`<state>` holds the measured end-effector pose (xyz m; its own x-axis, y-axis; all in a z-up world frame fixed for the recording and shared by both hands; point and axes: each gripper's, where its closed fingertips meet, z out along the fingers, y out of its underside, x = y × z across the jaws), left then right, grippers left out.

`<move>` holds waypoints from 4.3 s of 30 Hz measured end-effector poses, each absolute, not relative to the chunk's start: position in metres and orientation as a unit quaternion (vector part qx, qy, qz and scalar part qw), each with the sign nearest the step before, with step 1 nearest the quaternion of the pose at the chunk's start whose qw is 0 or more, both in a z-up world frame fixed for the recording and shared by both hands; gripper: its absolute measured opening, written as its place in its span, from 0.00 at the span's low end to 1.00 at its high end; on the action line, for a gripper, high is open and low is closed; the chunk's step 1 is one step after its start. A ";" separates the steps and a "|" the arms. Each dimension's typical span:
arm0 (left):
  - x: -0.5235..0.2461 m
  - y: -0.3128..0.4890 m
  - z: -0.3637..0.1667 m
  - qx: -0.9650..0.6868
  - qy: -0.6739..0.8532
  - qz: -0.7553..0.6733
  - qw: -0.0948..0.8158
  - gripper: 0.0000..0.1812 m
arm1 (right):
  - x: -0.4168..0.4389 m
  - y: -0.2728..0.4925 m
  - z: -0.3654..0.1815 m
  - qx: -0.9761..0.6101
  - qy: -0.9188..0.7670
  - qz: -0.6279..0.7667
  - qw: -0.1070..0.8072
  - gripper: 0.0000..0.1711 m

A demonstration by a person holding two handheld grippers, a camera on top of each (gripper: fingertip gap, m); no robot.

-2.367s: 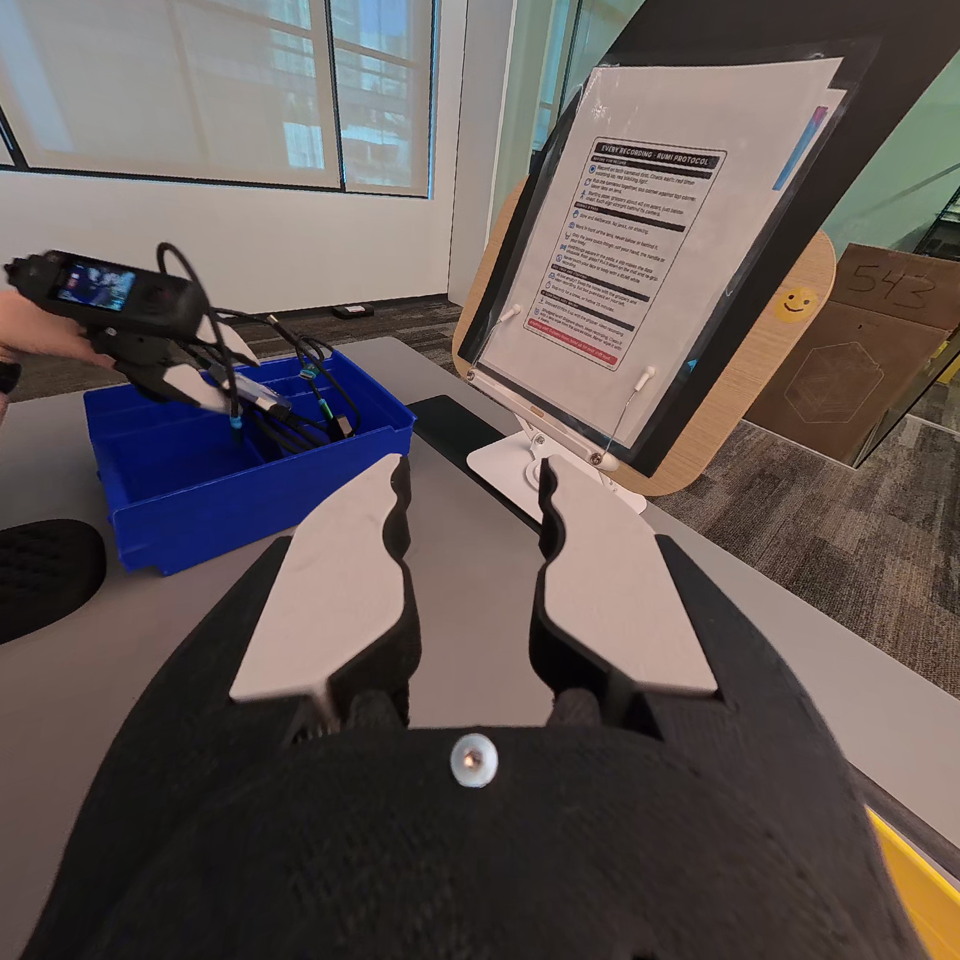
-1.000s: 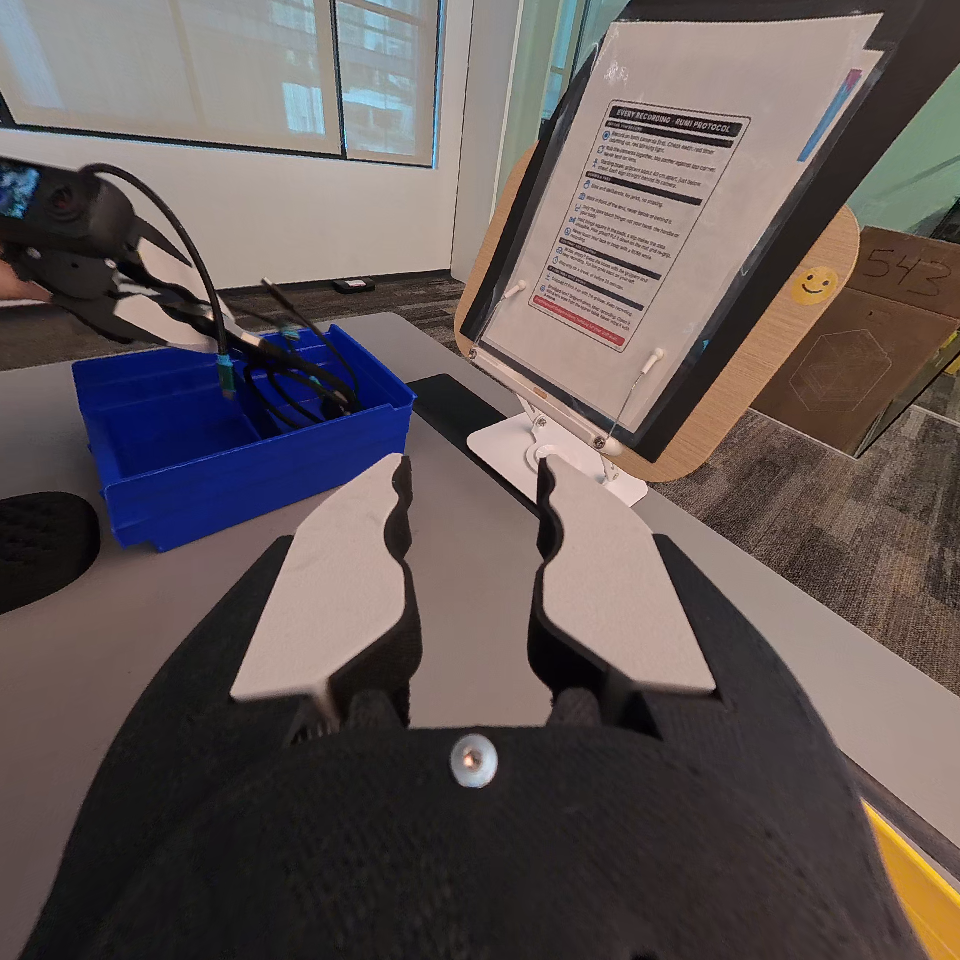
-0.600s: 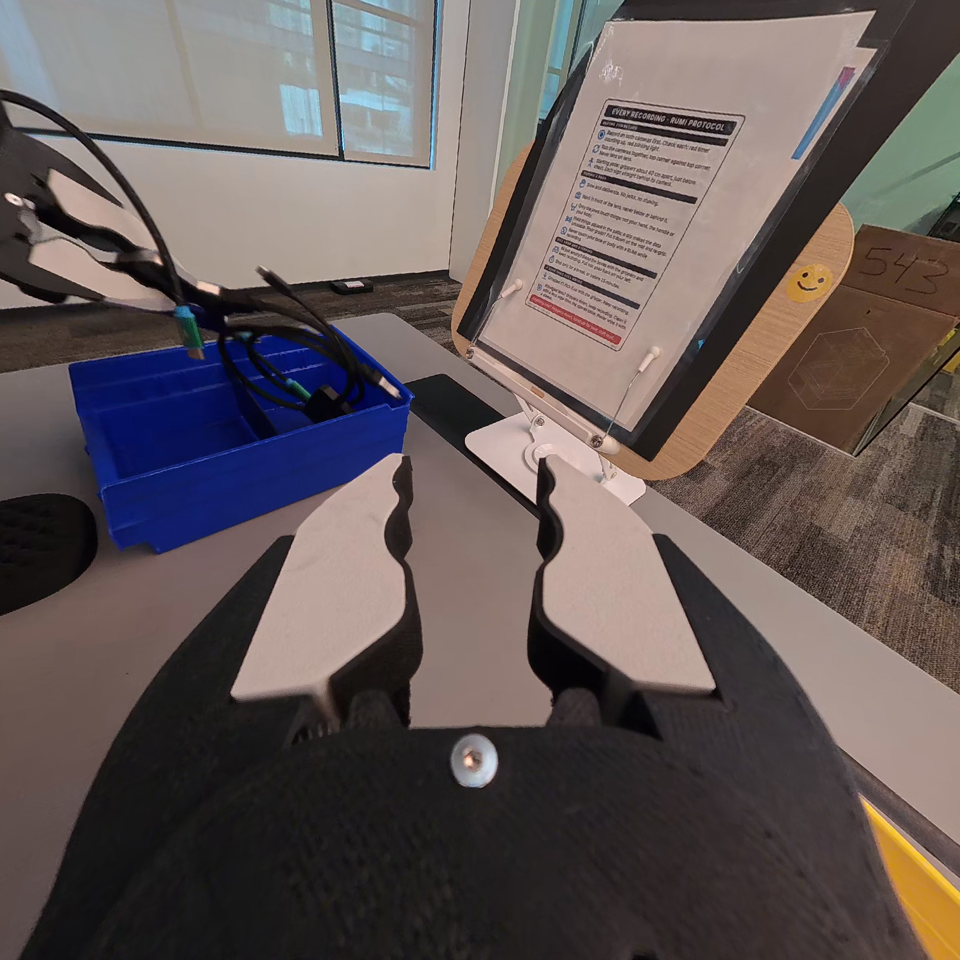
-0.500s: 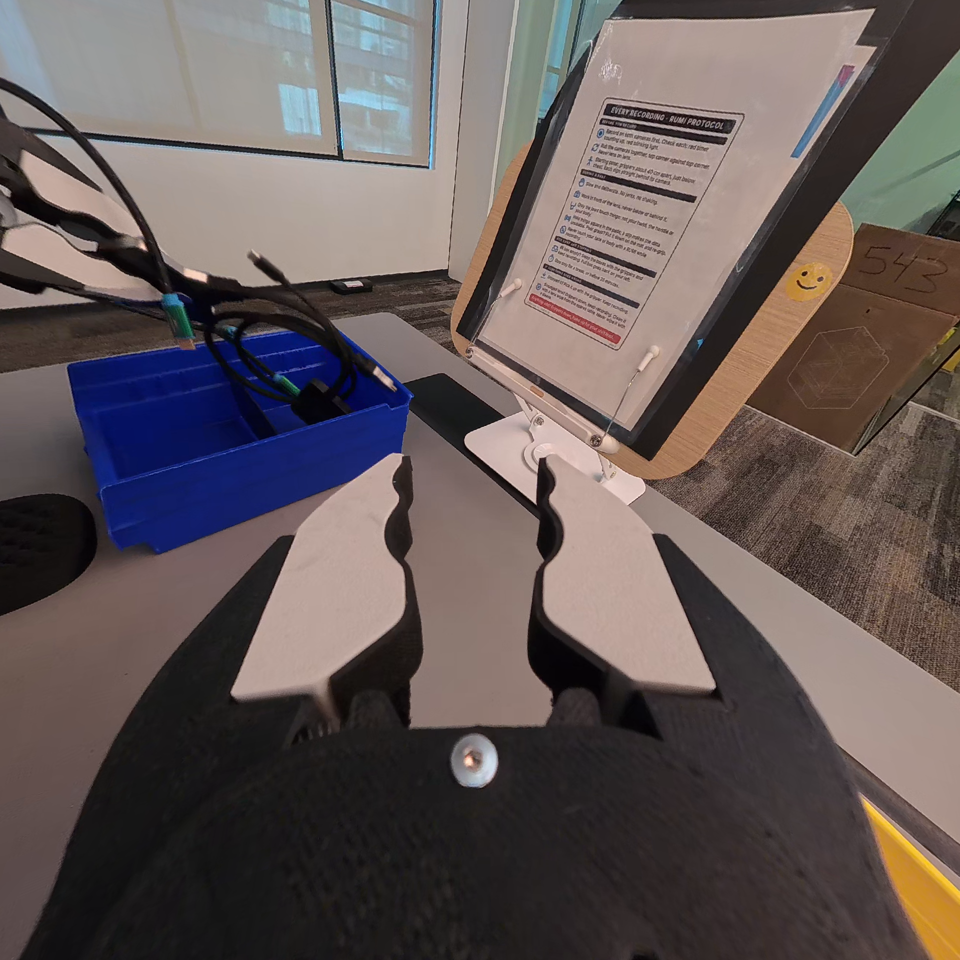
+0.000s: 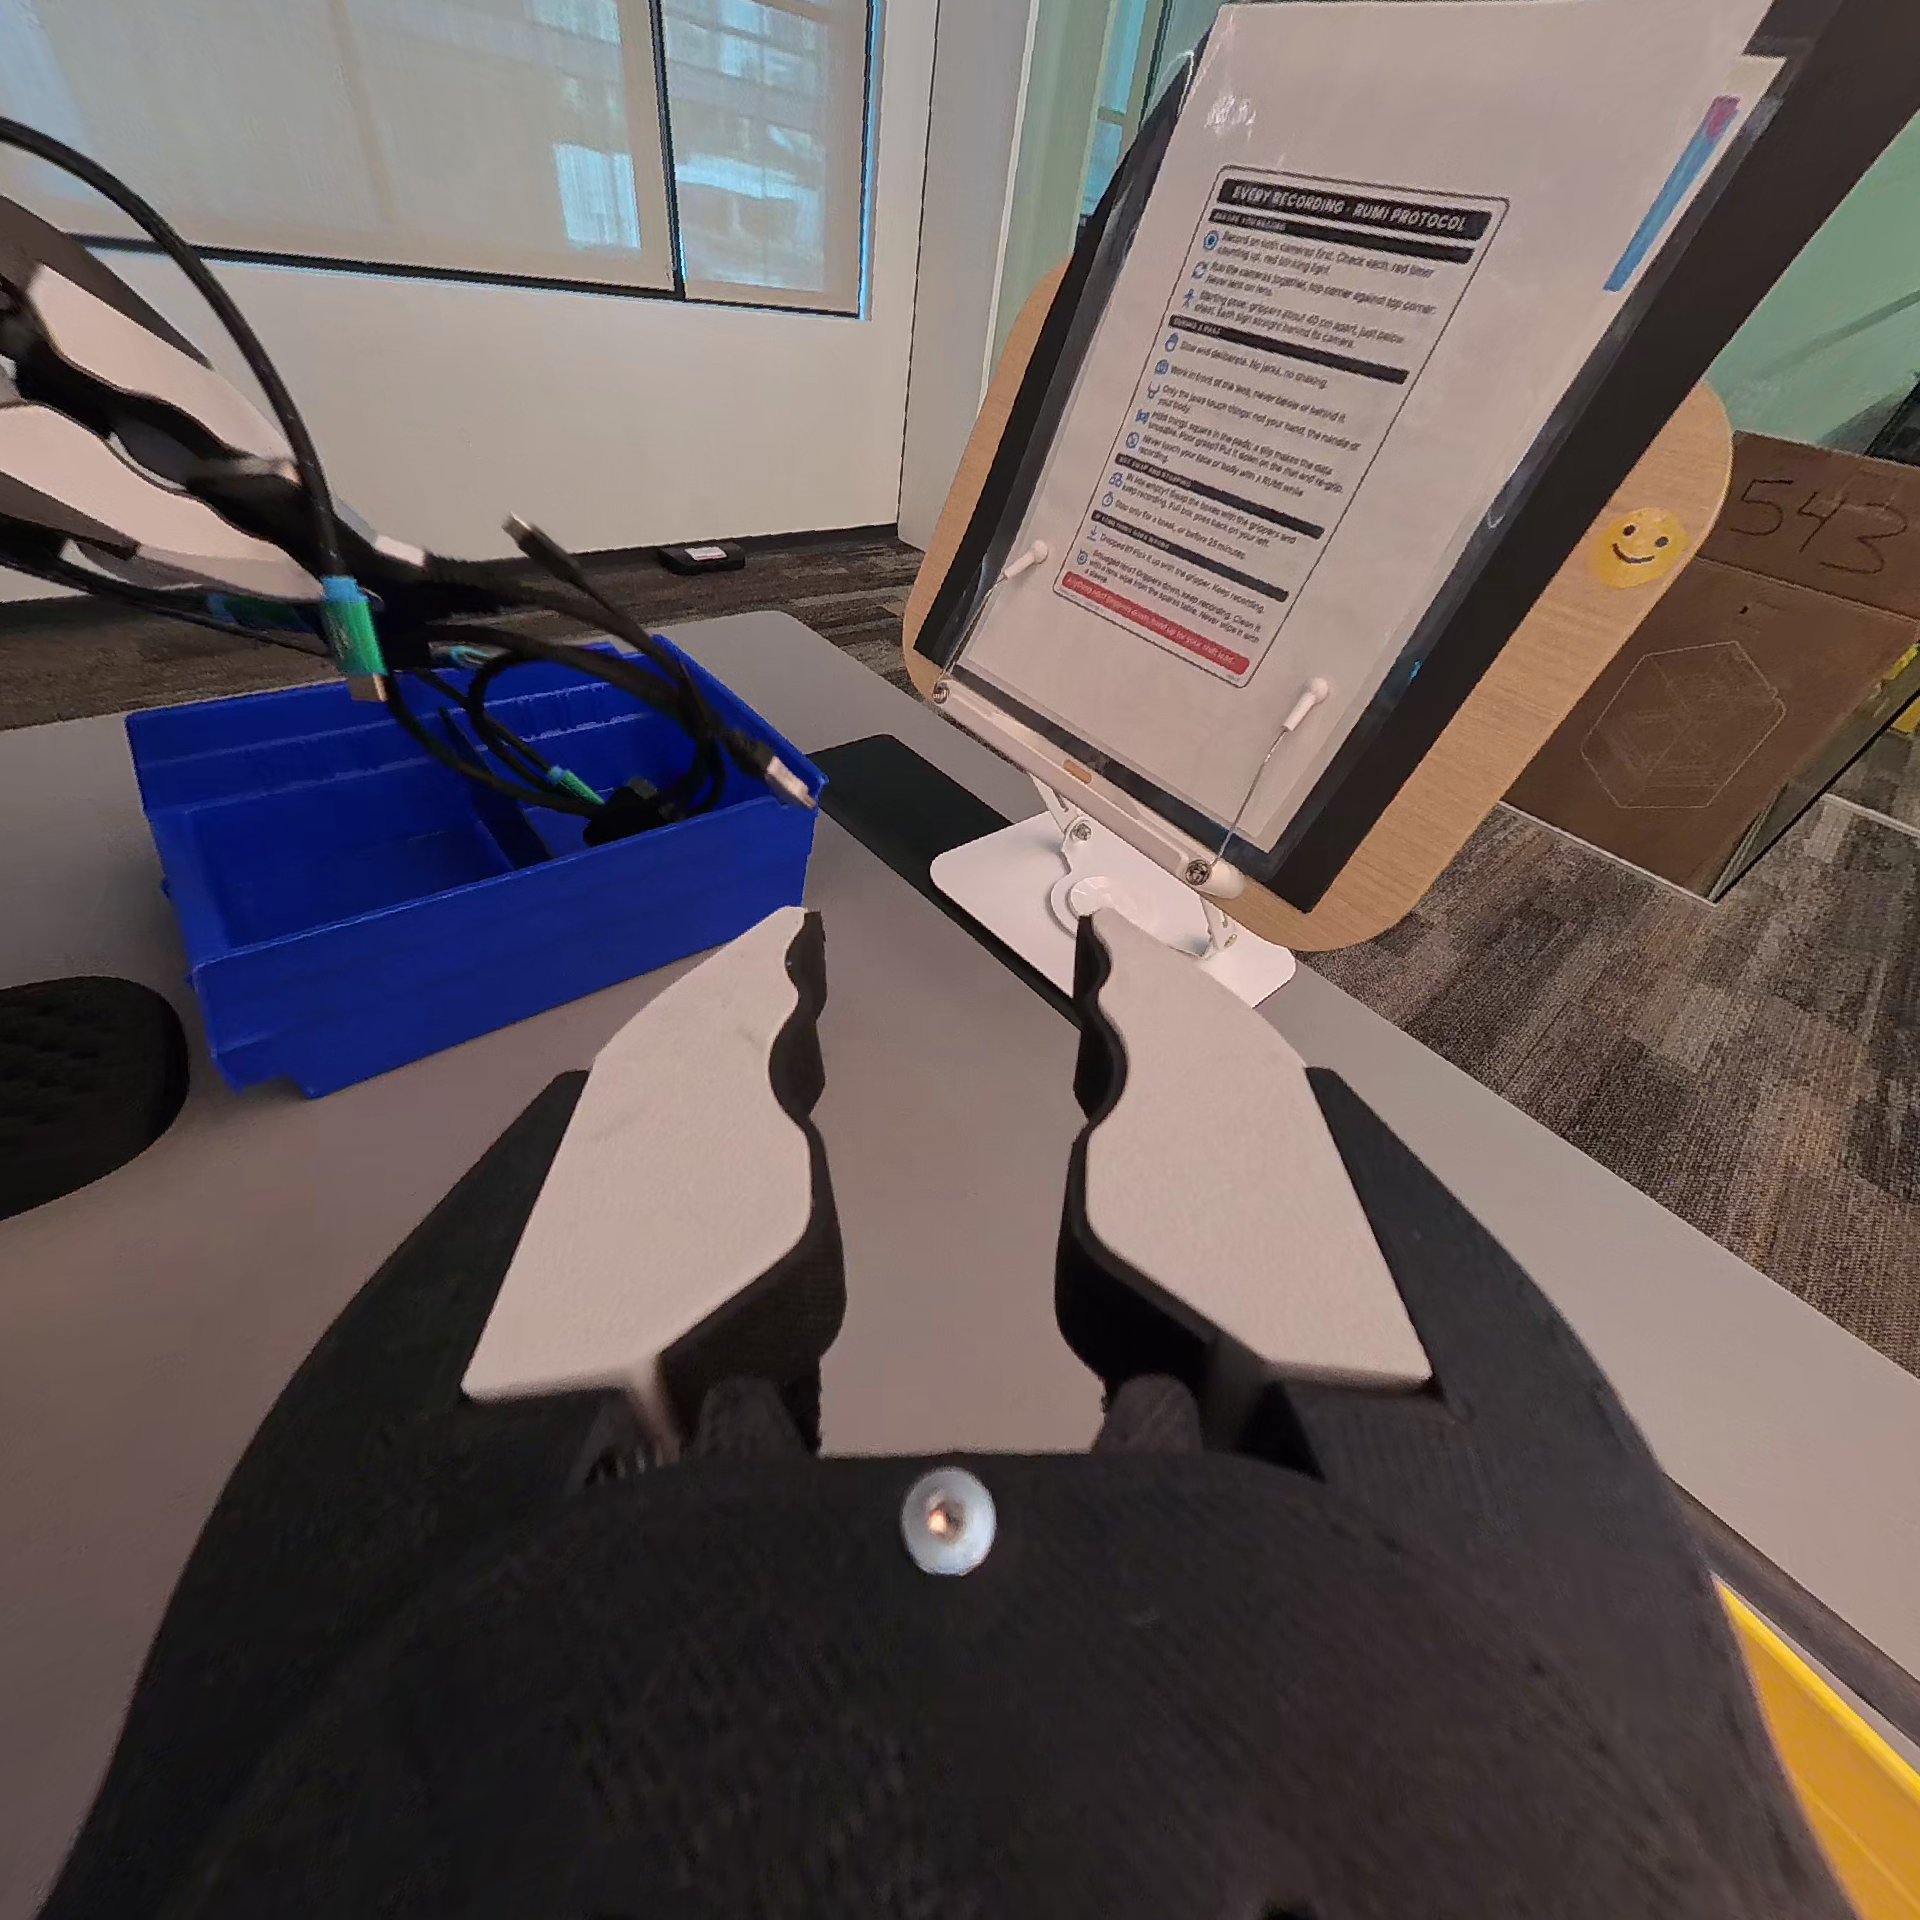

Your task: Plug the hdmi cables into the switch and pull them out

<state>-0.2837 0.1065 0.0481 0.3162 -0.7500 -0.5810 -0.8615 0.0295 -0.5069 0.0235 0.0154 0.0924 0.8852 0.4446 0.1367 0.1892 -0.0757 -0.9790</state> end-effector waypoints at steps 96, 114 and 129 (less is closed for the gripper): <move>-0.348 0.082 0.214 -0.559 0.314 -0.326 0.694 0.11 | -0.186 0.110 0.232 -0.700 -0.204 0.395 0.559 0.09; -0.421 0.106 0.218 -0.565 0.216 -0.235 0.761 0.12 | -0.288 0.191 0.249 -0.624 -0.266 0.357 0.642 0.09; -0.462 0.107 0.211 -0.593 0.174 -0.223 0.754 0.11 | -0.326 0.190 0.260 -0.647 -0.330 0.309 0.614 0.08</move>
